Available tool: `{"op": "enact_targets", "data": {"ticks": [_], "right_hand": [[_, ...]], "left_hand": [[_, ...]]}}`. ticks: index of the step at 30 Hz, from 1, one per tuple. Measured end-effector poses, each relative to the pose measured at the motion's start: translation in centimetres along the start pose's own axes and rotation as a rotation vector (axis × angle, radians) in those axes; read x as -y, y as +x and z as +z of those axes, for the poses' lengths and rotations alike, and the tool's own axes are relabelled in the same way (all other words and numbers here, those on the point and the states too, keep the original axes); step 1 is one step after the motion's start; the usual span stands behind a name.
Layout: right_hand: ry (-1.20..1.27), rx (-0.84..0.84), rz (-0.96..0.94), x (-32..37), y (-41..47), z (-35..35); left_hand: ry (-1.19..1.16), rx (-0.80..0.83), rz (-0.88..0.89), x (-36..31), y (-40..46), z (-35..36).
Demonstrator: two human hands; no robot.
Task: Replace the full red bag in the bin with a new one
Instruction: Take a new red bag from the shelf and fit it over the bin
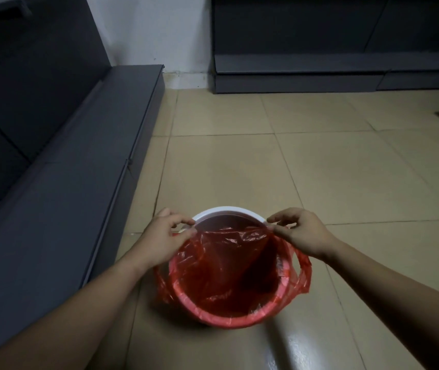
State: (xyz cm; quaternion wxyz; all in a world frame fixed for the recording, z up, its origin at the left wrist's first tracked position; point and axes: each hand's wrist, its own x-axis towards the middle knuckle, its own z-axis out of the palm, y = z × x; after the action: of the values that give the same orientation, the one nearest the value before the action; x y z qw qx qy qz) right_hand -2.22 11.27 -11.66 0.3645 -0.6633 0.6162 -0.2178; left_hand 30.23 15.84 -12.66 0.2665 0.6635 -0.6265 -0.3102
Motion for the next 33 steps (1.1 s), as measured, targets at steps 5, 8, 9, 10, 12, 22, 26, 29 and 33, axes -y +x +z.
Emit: {"op": "enact_targets", "data": {"ticks": [5,8,9,10,12,22,26,29,33], "right_hand": [[-0.044,0.003,-0.11,0.0,0.1,0.6],[-0.055,0.014,-0.128,-0.3,0.4,0.9],[-0.068,0.017,-0.137,-0.5,0.5,0.9],[-0.082,0.024,-0.15,-0.6,0.7,0.8],[-0.142,0.034,-0.212,-0.5,1.0,0.8],[-0.098,-0.048,-0.091,-0.3,4.5,2.4],[-0.011,-0.001,-0.006,-0.3,6.3,2.8],[0.068,0.057,0.094,-0.4,7.3,3.3],[0.171,0.13,0.197,-0.8,8.0,3.6]], "left_hand": [[-0.113,0.095,0.014,-0.5,-0.1,-0.7],[-0.1,0.139,0.03,-0.6,-0.2,-0.9],[-0.085,0.127,0.035,-0.5,-0.1,-0.9],[-0.084,0.1,0.043,-0.4,0.1,-0.8],[-0.11,0.035,0.05,-0.1,0.6,-0.6],[-0.285,-0.173,-0.122,0.3,3.6,1.2],[-0.428,-0.122,-0.261,0.8,5.4,2.0],[-0.481,-0.053,-0.376,1.6,6.3,2.4],[-0.54,0.029,-0.506,2.2,6.8,2.5]]}}
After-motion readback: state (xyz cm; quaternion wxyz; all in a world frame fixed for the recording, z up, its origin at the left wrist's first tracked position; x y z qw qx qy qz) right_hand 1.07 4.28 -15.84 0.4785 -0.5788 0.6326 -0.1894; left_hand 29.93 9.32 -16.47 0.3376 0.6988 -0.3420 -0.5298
